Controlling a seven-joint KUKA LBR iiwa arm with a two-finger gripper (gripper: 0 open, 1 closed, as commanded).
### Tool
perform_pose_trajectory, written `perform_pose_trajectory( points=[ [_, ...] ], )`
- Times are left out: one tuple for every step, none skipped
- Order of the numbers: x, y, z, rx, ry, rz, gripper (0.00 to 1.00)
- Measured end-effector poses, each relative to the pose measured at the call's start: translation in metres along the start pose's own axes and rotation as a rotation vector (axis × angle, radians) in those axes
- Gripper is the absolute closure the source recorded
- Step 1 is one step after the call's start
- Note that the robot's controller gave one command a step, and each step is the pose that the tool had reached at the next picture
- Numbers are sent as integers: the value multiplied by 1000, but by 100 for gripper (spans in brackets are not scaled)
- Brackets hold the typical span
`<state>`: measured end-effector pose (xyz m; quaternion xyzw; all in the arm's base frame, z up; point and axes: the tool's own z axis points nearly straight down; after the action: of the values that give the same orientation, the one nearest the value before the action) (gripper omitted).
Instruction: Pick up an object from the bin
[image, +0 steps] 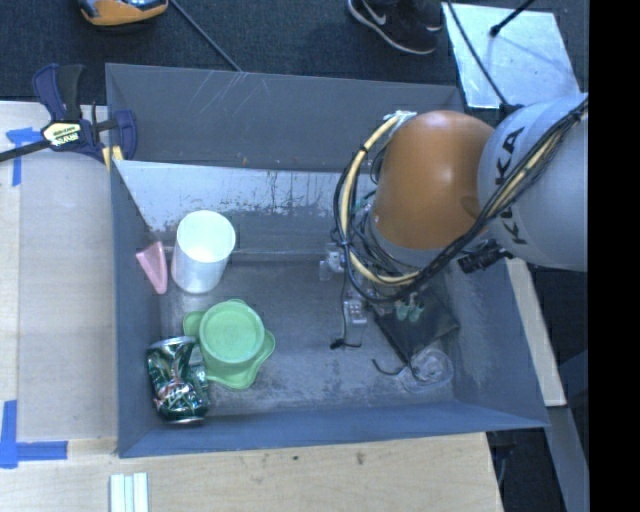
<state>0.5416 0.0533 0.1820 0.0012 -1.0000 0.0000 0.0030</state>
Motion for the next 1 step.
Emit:
perform_pose_trajectory(
  points=[
    [-2,0,-5,-1,-9,1,0]
  ],
)
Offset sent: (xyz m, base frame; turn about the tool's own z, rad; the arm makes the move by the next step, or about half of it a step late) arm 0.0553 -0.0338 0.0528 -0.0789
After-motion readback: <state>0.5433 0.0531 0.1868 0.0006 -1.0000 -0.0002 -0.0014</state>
